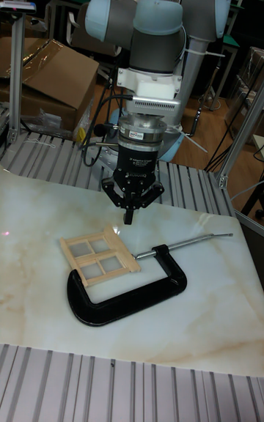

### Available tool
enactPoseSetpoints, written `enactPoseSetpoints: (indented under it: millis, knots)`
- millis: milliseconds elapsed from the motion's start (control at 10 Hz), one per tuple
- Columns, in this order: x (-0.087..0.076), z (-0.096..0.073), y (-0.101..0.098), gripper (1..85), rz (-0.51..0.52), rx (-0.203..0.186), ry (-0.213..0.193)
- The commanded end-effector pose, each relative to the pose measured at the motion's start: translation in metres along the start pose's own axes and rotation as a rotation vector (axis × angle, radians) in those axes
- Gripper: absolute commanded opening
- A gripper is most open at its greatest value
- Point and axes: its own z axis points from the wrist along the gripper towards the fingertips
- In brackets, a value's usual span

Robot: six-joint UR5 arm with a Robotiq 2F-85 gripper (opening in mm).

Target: Open a sliding window

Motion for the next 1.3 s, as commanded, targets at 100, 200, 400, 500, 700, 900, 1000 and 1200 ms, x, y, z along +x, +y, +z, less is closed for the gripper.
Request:
enactPoseSetpoints:
  millis: [100,200,400,500,700,900,1000,1200]
  knots:
    - [0.017,-0.001,-0.008,0.7,0.003,-0.001,0.010]
    - [0.012,-0.002,-0.009,0.7,0.006,0.002,0.001]
    - [0.003,-0.002,-0.014,0.7,0.013,0.020,-0.031]
    - [0.002,-0.002,-0.017,0.7,0.018,0.031,-0.038]
    - [0.000,-0.002,-0.017,0.7,0.026,0.032,-0.045]
    - [0.001,-0.002,-0.019,0.7,0.032,0.040,-0.042]
    - [0.002,-0.002,-0.020,0.7,0.034,0.045,-0.038]
    - [0.009,-0.003,-0.029,0.7,0.001,0.081,-0.007]
